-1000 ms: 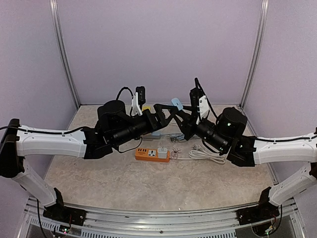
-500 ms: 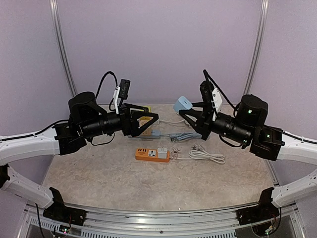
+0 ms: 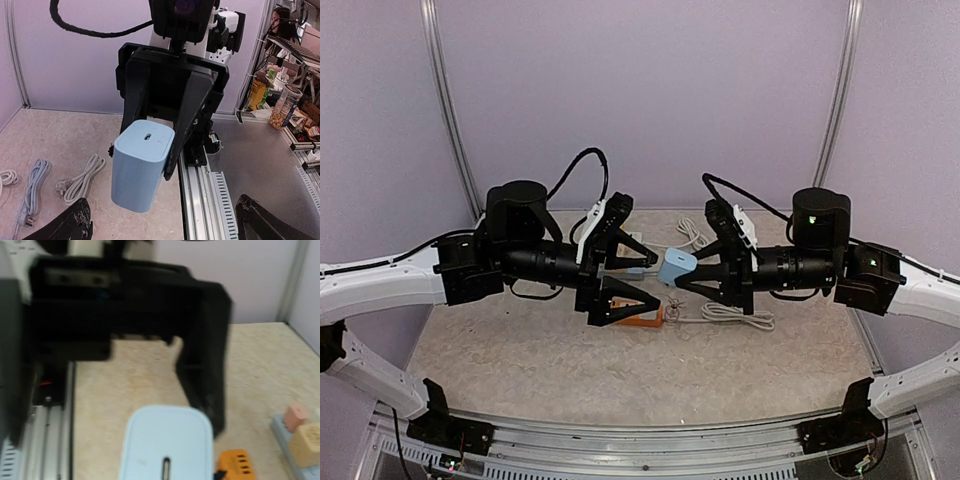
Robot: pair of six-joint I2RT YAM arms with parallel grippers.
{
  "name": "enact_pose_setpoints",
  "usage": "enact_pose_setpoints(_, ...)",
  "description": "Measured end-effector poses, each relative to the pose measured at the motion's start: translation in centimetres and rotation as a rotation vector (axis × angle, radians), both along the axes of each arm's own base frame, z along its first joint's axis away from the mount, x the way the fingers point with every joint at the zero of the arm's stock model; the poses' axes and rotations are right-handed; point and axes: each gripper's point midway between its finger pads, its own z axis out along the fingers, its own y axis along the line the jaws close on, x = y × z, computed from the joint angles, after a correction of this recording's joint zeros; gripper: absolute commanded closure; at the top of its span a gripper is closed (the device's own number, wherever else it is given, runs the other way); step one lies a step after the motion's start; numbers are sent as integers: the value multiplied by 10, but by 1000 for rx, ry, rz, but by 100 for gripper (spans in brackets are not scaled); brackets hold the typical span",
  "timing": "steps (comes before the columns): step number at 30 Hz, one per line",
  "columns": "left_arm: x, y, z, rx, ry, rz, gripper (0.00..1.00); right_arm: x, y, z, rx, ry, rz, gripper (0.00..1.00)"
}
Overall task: Insert the plug
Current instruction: Pass from the right arm to the left
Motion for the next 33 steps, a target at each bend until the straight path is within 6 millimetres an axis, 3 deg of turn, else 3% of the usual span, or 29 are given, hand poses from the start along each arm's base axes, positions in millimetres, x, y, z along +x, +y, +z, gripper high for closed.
enact_pose_setpoints(8, -10, -6, -20, 68, 5, -49, 19, -23, 4, 2, 22, 45, 127, 83)
enact_pose_setpoints(16, -13, -6, -20, 67, 6, -59, 23, -31, 7, 0, 26, 71, 179, 83)
enact_pose_setpoints(21, -14, -7, -19, 63, 9, -65, 31, -31, 10, -8, 11, 95, 189, 83)
enact_pose_setpoints(30, -16, -7, -20, 63, 24, -77, 70, -31, 12, -13, 2, 107, 192, 83)
enact_pose_setpoints(33, -16, -7, -20, 62, 26, -79, 88, -31, 12, -13, 2, 107, 192, 83)
